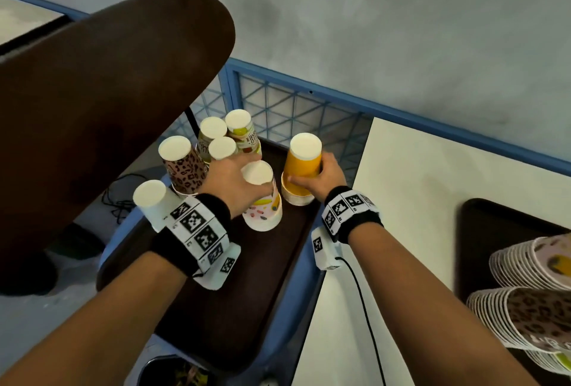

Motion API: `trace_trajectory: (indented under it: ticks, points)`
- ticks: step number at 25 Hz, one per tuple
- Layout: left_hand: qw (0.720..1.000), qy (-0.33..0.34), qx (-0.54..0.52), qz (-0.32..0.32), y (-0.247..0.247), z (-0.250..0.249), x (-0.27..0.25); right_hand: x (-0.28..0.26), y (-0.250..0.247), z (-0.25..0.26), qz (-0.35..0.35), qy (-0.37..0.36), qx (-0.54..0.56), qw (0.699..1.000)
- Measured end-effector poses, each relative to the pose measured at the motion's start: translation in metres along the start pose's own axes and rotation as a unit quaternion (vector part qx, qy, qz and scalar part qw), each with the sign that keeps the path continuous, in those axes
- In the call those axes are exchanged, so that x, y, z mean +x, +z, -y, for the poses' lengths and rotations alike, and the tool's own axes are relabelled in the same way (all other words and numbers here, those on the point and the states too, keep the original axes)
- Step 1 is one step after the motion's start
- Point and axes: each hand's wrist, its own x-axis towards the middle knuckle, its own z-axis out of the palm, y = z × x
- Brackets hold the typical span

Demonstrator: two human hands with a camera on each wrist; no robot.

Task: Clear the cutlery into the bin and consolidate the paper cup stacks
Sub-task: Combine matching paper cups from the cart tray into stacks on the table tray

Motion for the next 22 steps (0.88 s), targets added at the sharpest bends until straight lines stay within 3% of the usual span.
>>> trace_trajectory:
  ticks: [1, 4, 6, 9, 13, 18, 22]
  points:
    - [0.999, -0.009, -0.032, 0.005, 0.003, 0.01, -0.008, -0.005, 0.005, -0.002, 0.01, 0.008, 0.007, 1.0]
    - [0.981, -0.074, -0.128, 0.124, 0.022, 0.044, -0.022, -0.021, 0.018, -0.012, 0.076, 0.012, 0.037, 0.996]
    - [0.969, -0.118, -0.151, 0.157, 0.036, 0.063, -0.027, -0.031, 0.024, -0.02, 0.1, 0.01, 0.024, 0.995]
    - [0.967, -0.139, -0.163, 0.138, 0.047, 0.076, -0.032, -0.042, 0.028, -0.023, 0.065, -0.016, 0.016, 0.998]
    - [0.974, -0.127, -0.163, 0.094, 0.048, 0.083, -0.04, -0.059, 0.03, -0.017, 0.07, -0.039, -0.002, 0.997]
    - [0.967, -0.064, -0.228, 0.095, 0.041, 0.088, -0.051, -0.085, 0.03, -0.014, 0.044, -0.052, 0.014, 0.998]
    - [0.952, -0.011, -0.293, 0.091, 0.038, 0.065, -0.071, -0.126, -0.001, -0.008, 0.005, -0.069, 0.052, 0.996]
